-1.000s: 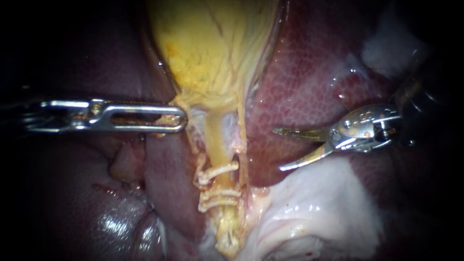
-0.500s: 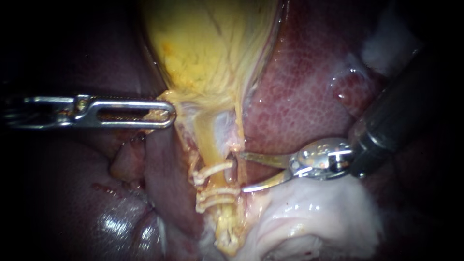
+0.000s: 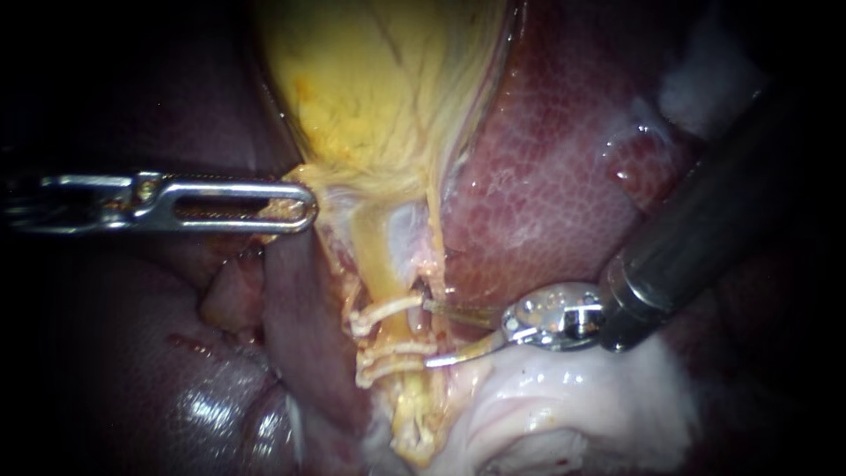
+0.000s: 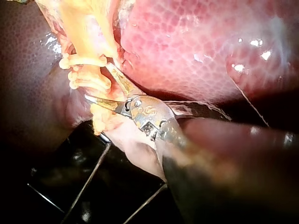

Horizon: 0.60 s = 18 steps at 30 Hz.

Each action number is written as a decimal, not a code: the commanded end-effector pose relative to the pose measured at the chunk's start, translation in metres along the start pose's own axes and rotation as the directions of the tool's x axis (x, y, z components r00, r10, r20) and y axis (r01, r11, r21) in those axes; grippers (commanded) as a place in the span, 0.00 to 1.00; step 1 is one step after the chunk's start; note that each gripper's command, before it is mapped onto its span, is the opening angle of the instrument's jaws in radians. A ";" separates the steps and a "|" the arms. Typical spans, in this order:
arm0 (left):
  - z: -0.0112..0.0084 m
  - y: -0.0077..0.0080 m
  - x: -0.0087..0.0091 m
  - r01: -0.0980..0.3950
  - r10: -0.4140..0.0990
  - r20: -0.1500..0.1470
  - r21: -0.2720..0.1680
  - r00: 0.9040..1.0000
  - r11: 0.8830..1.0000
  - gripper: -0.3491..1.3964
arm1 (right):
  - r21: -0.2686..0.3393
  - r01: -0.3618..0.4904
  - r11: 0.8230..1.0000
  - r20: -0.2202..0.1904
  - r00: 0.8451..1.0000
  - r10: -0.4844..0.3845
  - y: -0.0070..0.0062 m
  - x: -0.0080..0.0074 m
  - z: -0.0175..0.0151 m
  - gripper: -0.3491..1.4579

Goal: Go to the cutting position left tube

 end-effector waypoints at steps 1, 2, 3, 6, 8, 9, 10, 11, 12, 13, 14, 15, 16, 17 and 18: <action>0.0000 0.0000 0.0000 0.000 0.000 0.000 -0.001 1.000 1.000 0.00 | 0.002 0.000 1.000 0.000 1.000 0.000 0.0002 0.0001 0.0003 0.99; 0.0001 0.0000 0.0000 0.000 0.000 0.000 -0.001 1.000 1.000 0.00 | 0.001 0.000 1.000 0.000 1.000 0.000 0.0004 0.0001 0.0005 0.99; 0.0001 0.0000 0.0000 0.000 0.000 0.001 -0.001 1.000 1.000 0.00 | 0.000 0.000 1.000 0.000 1.000 0.000 0.0006 0.0001 0.0007 0.99; 0.0002 0.0000 0.0001 0.000 0.000 0.001 -0.002 1.000 1.000 0.00 | 0.004 -0.011 1.000 0.001 1.000 0.011 0.0012 0.0001 0.0015 0.99; 0.0002 0.0000 0.0001 0.000 0.000 0.001 -0.002 1.000 1.000 0.00 | 0.018 -0.012 1.000 -0.002 1.000 0.012 0.0014 0.0001 0.0020 0.99; 0.0002 0.0000 0.0000 0.000 0.000 0.001 -0.002 1.000 1.000 0.00 | 0.026 -0.020 0.999 -0.006 1.000 0.020 0.0014 0.0000 0.0022 0.99; 0.0002 0.0000 0.0000 0.000 0.000 0.001 -0.002 1.000 1.000 0.00 | 0.036 -0.021 0.999 -0.010 1.000 0.021 0.0014 0.0000 0.0024 0.99; 0.0002 0.0000 0.0000 -0.006 0.006 0.001 -0.002 1.000 1.000 0.00 | 0.051 -0.025 0.998 -0.018 1.000 0.026 0.0013 0.0000 0.0027 0.99; 0.0002 0.0001 0.0000 -0.006 0.006 0.001 -0.001 1.000 1.000 0.00 | 0.068 -0.030 0.997 -0.025 0.999 0.032 0.0012 0.0001 0.0028 0.99; 0.0002 0.0002 0.0000 -0.006 0.006 0.001 -0.001 1.000 1.000 0.00 | 0.087 -0.035 0.996 -0.035 0.999 0.038 0.0010 0.0001 0.0029 0.99; 0.0002 0.0002 0.0000 -0.006 0.006 0.001 -0.001 1.000 1.000 0.00 | 0.117 -0.041 0.992 -0.048 0.998 0.047 0.0008 0.0002 0.0029 0.99; 0.0003 0.0003 0.0000 -0.006 0.006 0.002 -0.004 1.000 1.000 0.00 | 0.136 -0.039 0.990 -0.057 0.997 0.047 0.0006 0.0002 0.0029 0.99; 0.0003 0.0005 0.0000 -0.006 0.006 0.002 -0.004 1.000 1.000 0.00 | 0.153 -0.043 0.987 -0.063 0.997 0.053 0.0005 0.0004 0.0029 0.98; 0.0003 0.0006 -0.0001 -0.006 0.006 0.002 -0.004 1.000 1.000 0.00 | 0.174 -0.044 0.984 -0.075 0.996 0.058 0.0003 0.0005 0.0029 0.98; 0.0003 0.0007 -0.0001 -0.006 0.006 0.002 -0.004 1.000 1.000 0.00 | 0.188 -0.043 0.981 -0.082 0.995 0.059 0.0001 0.0007 0.0029 0.97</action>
